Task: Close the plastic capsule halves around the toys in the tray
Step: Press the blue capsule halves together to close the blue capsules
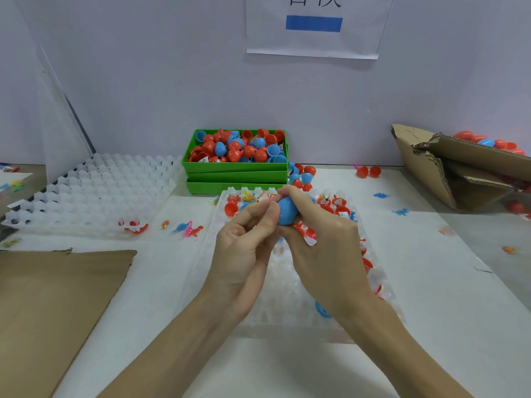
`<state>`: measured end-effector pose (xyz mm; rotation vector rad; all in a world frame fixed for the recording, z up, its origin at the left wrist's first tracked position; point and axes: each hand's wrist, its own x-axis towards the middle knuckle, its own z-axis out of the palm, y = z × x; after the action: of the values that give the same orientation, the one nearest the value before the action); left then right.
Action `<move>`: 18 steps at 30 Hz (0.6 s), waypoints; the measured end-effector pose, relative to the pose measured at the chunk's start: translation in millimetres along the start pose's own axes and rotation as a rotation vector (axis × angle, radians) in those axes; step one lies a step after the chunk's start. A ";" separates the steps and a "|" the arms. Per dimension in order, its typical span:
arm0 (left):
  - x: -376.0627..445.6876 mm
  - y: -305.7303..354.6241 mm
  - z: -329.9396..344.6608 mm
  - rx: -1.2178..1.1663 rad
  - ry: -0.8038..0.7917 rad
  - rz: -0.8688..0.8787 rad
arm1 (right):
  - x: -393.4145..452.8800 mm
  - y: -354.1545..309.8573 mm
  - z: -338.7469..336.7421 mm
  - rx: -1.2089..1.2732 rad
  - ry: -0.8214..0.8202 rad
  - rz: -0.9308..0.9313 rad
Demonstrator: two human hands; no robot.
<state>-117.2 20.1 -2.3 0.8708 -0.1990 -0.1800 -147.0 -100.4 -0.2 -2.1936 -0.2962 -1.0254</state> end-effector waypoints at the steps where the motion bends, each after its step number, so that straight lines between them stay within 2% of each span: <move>1: -0.1 0.6 0.5 -0.011 -0.014 -0.019 | 0.1 -0.3 0.4 -0.016 -0.002 0.002; 10: -1.7 5.9 0.6 -0.291 -0.066 -0.275 | 1.3 -0.7 -1.0 -0.054 0.042 -0.037; 14: -1.3 8.5 -2.3 -0.217 -0.102 -0.247 | 4.0 1.6 -4.3 0.024 0.022 -0.031; 18: 1.7 11.5 -4.7 -0.136 -0.120 -0.220 | 5.7 3.2 -8.0 -0.008 -0.040 -0.060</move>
<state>-113.5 30.4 3.8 0.7455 -0.2005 -0.4475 -146.4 -108.6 6.0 -2.2259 -0.3786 -1.0174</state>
